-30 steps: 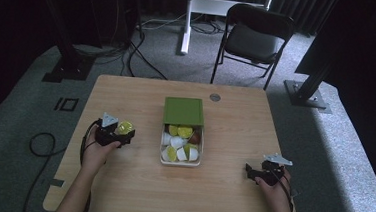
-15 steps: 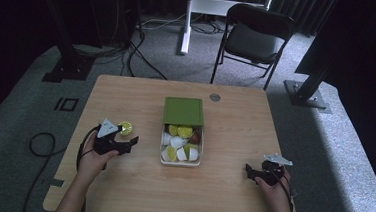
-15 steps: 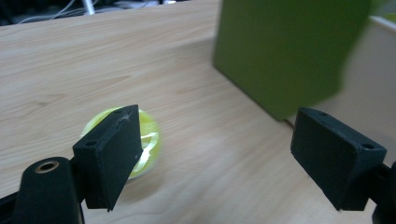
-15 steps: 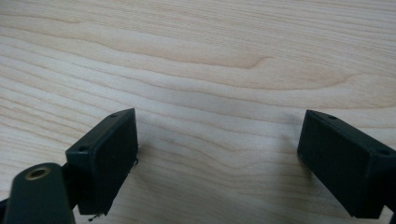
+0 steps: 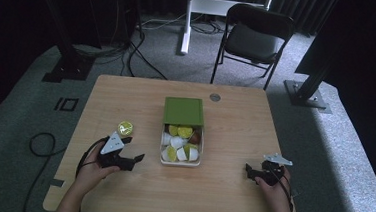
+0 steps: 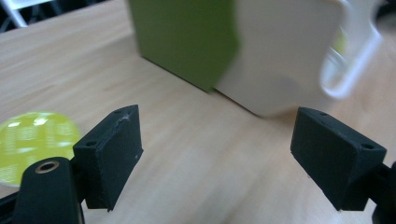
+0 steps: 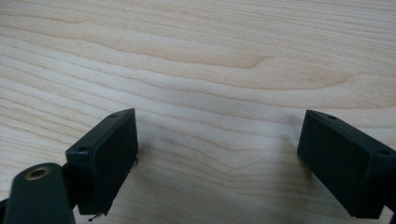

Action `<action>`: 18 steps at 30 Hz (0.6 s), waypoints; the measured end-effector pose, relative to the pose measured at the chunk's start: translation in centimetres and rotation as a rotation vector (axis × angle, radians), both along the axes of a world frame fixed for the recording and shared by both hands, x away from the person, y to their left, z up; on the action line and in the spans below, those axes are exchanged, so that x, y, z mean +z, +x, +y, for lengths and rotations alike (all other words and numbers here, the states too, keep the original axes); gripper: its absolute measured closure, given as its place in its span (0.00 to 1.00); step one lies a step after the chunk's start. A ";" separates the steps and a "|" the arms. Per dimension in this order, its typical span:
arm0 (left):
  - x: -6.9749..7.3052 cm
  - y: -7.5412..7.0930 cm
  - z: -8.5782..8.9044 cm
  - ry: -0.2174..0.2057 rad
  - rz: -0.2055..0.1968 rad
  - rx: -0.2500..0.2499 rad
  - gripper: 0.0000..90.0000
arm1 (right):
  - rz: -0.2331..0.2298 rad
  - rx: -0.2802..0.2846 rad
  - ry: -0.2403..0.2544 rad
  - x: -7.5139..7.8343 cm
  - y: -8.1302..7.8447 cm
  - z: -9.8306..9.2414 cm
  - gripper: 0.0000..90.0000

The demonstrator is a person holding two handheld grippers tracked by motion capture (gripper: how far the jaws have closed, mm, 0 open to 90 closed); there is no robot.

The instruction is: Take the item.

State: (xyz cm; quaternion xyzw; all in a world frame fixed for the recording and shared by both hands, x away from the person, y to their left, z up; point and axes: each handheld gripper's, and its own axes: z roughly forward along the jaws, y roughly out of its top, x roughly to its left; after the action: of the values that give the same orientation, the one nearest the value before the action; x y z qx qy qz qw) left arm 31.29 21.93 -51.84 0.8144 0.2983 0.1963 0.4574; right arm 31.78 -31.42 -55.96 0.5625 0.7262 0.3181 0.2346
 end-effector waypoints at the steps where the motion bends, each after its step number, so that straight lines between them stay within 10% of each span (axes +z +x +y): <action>1: -0.4 -0.6 -0.2 0.022 0.017 -0.052 0.20 | 0.000 0.001 -0.001 0.0 0.0 0.0 0.13; 18: -2.0 -3.2 0.8 0.130 0.126 -0.243 0.20 | 0.000 0.000 -0.001 0.0 0.0 0.0 0.13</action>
State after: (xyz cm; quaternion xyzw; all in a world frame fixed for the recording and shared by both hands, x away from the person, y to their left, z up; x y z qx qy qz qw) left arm 28.04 22.72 -53.86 0.8831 0.2123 0.1070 0.4044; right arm 31.78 -31.43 -55.96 0.5623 0.7264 0.3179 0.2348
